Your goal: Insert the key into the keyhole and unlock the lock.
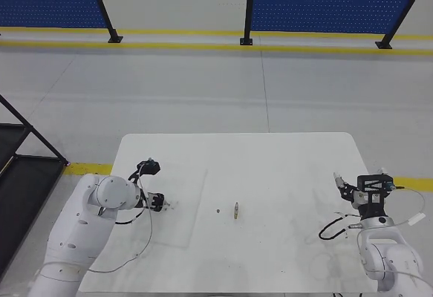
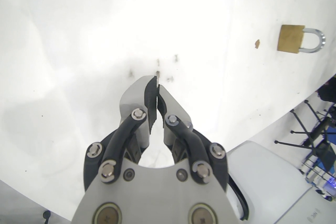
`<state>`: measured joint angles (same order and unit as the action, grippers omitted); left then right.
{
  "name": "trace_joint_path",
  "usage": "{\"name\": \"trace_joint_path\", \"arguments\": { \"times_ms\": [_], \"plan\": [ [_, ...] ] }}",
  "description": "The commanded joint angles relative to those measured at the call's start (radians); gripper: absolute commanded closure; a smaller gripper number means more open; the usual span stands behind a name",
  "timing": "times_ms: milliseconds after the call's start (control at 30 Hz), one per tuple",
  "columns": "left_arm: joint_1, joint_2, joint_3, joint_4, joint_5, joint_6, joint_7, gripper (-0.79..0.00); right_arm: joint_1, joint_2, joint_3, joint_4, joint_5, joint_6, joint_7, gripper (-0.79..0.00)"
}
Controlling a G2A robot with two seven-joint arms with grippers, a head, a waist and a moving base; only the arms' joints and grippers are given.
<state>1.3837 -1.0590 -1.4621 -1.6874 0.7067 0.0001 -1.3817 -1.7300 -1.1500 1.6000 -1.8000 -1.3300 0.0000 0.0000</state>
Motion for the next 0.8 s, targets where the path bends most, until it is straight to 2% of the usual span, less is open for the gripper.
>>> {"name": "trace_joint_path", "arguments": {
  "times_ms": [0, 267, 467, 600, 767],
  "plan": [
    [0.010, 0.003, 0.002, -0.044, 0.014, 0.005, -0.004, 0.000, 0.000, 0.000, 0.000, 0.000, 0.000, 0.000, 0.000, -0.785],
    [0.057, 0.012, -0.001, -0.199, 0.044, 0.013, 0.015, 0.000, 0.000, 0.000, 0.000, 0.000, 0.000, 0.000, 0.000, -0.785],
    [0.126, 0.014, -0.073, -0.276, -0.152, -0.048, 0.106, 0.000, 0.000, 0.000, 0.000, 0.000, 0.000, 0.000, 0.000, -0.785],
    [0.173, 0.016, -0.151, -0.254, -0.399, -0.101, 0.121, 0.000, 0.000, 0.000, 0.000, 0.000, 0.000, 0.000, 0.000, -0.785],
    [0.202, 0.020, -0.229, -0.149, -0.667, -0.200, 0.099, 0.000, 0.000, 0.000, 0.000, 0.000, 0.000, 0.000, 0.000, -0.785]
  ]
}}
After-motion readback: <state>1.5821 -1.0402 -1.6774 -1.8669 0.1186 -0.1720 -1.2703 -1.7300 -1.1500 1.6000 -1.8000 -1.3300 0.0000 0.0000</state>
